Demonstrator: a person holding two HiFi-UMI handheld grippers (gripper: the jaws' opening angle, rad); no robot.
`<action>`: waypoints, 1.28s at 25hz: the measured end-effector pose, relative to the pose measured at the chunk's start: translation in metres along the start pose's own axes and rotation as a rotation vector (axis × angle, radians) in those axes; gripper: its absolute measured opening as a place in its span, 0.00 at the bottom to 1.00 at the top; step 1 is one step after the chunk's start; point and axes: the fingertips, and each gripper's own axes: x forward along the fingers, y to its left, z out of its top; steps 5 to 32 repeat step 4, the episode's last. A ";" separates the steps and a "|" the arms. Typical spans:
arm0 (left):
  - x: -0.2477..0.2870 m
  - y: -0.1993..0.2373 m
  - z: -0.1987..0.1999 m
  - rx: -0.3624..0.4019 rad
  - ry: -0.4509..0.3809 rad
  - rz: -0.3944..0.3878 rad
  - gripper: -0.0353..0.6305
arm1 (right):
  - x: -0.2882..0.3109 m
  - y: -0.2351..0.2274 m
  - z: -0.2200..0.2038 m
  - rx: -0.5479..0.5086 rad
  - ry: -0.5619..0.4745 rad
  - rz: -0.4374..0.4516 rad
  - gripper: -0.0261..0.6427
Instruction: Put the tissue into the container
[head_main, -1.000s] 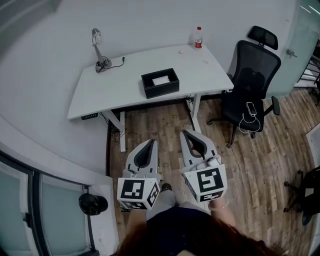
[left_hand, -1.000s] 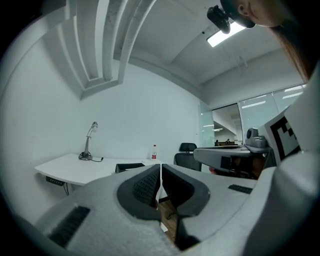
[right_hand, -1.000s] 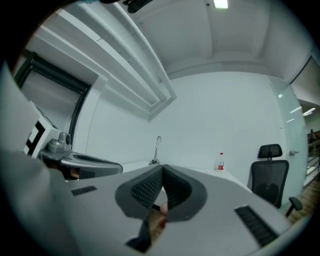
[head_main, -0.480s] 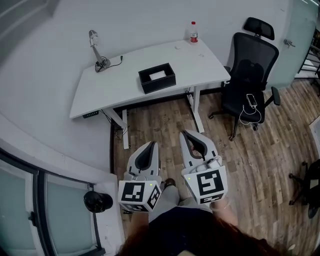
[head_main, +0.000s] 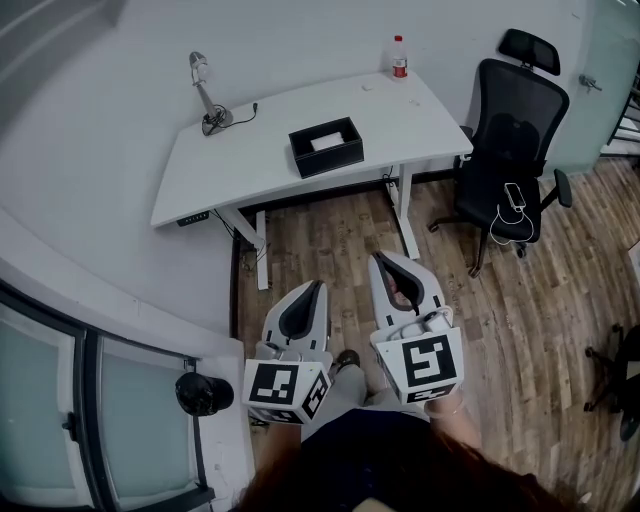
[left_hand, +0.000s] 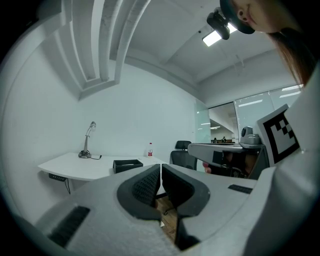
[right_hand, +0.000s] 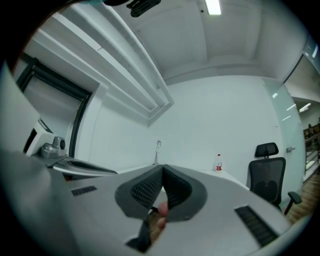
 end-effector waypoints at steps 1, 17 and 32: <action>0.000 0.002 0.000 0.000 0.001 0.002 0.10 | 0.001 0.000 0.000 0.006 -0.001 -0.001 0.07; 0.001 0.007 -0.001 -0.001 0.003 0.007 0.10 | 0.004 -0.003 -0.001 0.018 0.001 -0.009 0.07; 0.001 0.007 -0.001 -0.001 0.003 0.007 0.10 | 0.004 -0.003 -0.001 0.018 0.001 -0.009 0.07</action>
